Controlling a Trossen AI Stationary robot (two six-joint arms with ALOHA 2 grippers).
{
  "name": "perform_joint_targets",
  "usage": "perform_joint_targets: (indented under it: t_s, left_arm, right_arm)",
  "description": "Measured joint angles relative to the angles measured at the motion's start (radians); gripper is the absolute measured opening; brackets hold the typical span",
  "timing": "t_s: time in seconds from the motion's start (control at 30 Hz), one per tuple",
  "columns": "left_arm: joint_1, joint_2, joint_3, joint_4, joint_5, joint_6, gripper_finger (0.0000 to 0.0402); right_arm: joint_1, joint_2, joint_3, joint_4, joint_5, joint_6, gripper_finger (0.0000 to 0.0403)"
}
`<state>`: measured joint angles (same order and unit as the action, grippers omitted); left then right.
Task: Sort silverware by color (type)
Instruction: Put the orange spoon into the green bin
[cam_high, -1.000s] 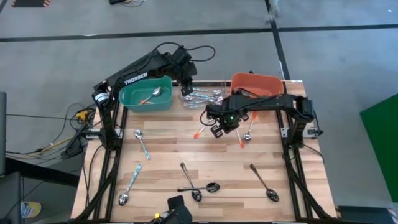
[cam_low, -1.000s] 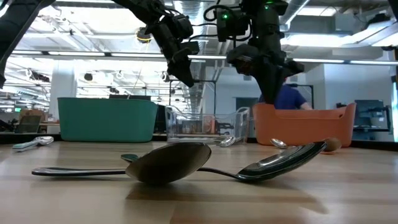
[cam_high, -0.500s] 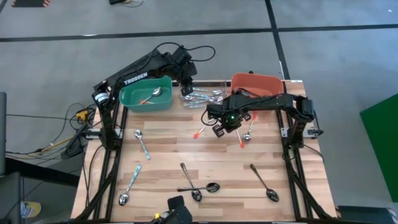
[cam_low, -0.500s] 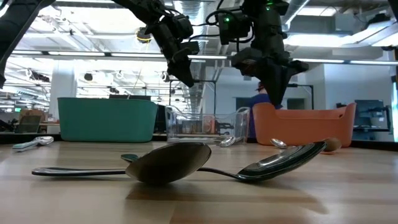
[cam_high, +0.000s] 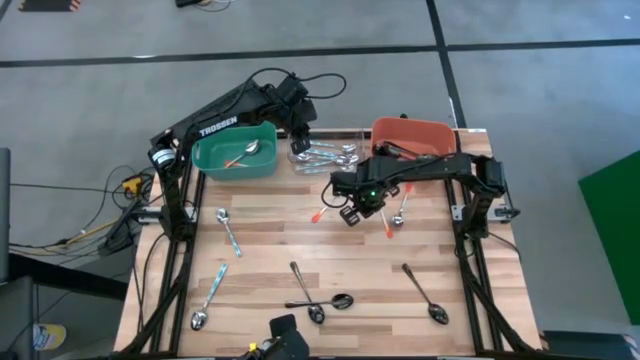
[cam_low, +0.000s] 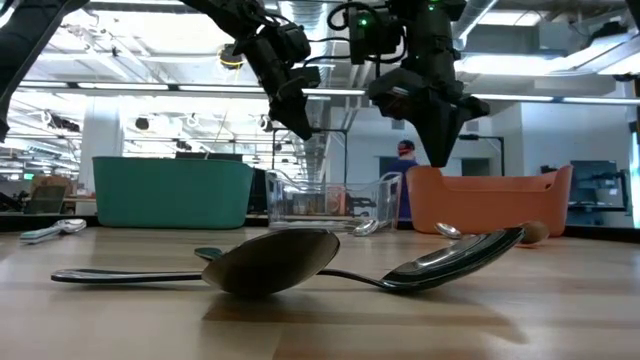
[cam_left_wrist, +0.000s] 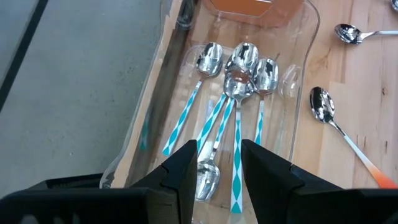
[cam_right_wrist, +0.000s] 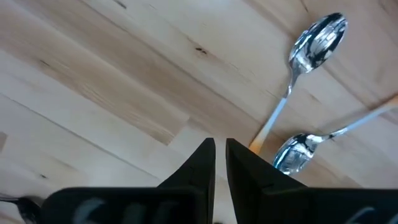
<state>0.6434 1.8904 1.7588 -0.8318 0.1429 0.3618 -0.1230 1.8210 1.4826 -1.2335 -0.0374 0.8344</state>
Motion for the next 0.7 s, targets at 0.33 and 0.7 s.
perform_joint_targets:
  t_s: [0.33,0.7]
  left_arm:
    - [0.000,0.000,0.000,-0.024,0.000,0.016,0.0112]
    - [0.000,0.000,0.000,-0.075,0.000,0.047,0.0112]
  right_arm:
    - [0.003,0.000,0.000,0.013,-0.014,0.118,0.0107]
    - [0.003,-0.005,-0.022,-0.054,0.023,0.322,0.0191]
